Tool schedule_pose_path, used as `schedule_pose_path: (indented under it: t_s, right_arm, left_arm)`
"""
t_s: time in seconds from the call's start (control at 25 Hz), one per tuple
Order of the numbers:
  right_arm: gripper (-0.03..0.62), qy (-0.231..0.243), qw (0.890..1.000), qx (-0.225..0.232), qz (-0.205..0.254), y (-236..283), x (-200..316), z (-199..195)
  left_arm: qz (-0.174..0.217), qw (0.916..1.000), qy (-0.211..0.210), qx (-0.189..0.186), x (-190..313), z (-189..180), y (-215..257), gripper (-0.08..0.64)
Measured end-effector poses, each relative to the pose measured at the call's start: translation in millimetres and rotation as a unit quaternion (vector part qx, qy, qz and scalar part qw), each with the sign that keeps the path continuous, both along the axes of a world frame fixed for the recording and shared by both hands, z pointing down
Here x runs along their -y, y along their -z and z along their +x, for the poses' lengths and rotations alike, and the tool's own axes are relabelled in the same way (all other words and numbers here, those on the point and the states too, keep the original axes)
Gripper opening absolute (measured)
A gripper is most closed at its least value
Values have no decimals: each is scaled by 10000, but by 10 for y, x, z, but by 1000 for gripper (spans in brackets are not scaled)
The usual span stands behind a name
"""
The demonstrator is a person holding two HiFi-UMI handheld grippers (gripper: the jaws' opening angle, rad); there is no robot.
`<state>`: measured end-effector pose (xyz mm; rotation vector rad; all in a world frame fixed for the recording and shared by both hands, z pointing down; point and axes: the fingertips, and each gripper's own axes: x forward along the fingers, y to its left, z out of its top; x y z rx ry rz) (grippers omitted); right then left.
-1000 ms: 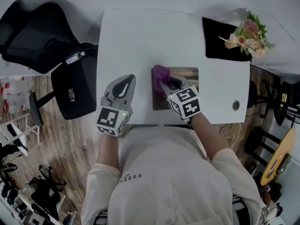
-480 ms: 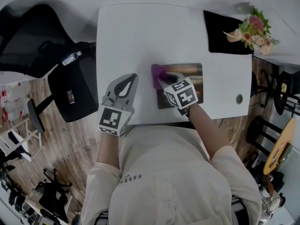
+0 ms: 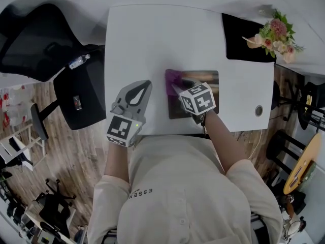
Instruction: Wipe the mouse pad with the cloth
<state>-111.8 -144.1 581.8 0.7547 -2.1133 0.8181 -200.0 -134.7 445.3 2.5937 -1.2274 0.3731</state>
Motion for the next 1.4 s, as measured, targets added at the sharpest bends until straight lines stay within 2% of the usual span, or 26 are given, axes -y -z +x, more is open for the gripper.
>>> schedule_pose_path:
  t_s: [0.52,1.4]
  right_arm:
    - [92,30,10000,71,-25,-1,106,510]
    - [92,-106,9997,233,-28,-18,270,1541]
  left_arm:
    - [-165,9999,3,20,66,484,-50,2]
    - [-492,9979,394,133,131,1268,-197,2]
